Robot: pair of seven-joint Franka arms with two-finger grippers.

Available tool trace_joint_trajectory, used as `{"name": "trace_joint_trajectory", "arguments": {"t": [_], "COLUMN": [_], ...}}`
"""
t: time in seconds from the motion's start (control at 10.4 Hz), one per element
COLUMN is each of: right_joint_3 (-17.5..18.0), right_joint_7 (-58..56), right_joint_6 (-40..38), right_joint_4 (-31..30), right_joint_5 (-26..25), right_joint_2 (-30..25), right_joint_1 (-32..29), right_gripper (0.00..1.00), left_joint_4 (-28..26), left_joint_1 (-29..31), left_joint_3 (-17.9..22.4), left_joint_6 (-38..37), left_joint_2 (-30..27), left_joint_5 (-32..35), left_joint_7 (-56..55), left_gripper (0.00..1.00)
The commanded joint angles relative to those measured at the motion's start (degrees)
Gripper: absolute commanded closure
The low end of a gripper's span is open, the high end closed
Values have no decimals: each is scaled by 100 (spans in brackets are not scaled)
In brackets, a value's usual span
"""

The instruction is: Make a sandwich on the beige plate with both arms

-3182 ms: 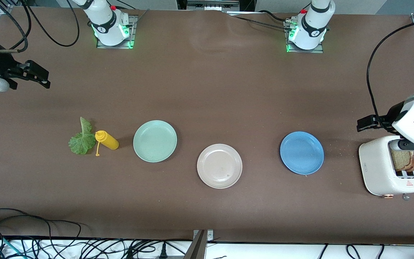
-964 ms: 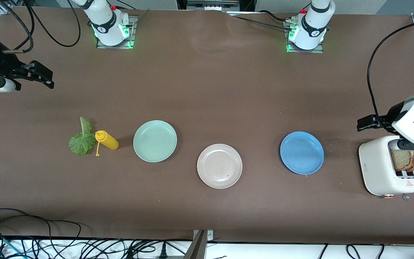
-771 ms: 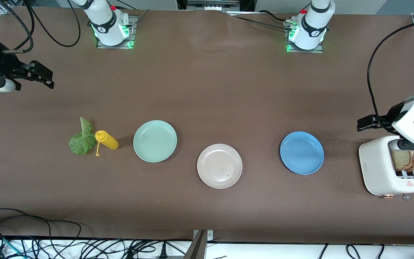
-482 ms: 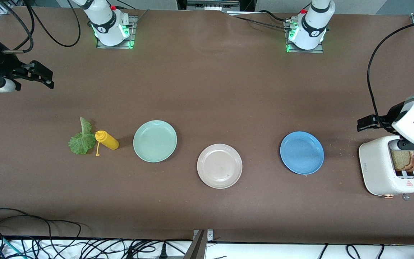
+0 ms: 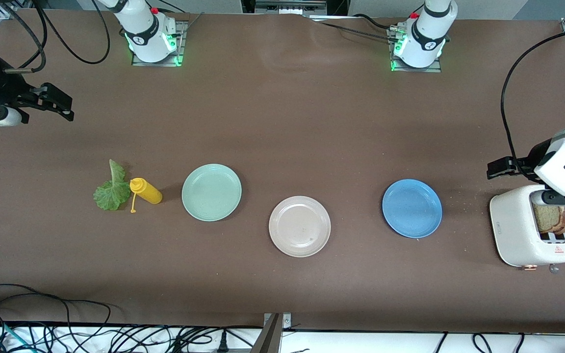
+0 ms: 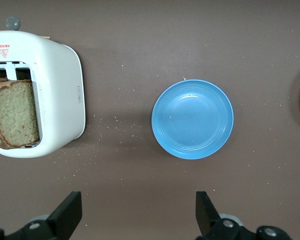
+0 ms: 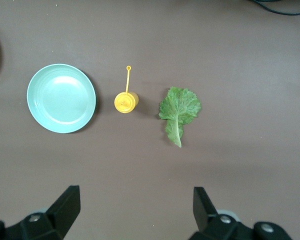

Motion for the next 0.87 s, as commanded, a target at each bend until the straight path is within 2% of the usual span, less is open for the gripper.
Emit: {"name": "trace_joint_trajectory", "arguments": {"t": [0.0, 0.77], "right_joint_3": [-23, -50], "right_joint_7": [44, 43], "right_joint_6": [-57, -22], "right_joint_4": [84, 84], "right_joint_5": [-50, -59], "right_joint_2": [26, 44], "right_joint_1": [67, 94], "right_gripper": [0, 0], "left_joint_4": [-106, -177], "left_joint_1": [36, 36], "left_joint_3": [8, 8], "left_joint_6": [22, 48], "left_joint_2": [-67, -67], "left_joint_5": [-49, -41], "left_joint_7": [155, 155], "left_gripper": [0, 1]}}
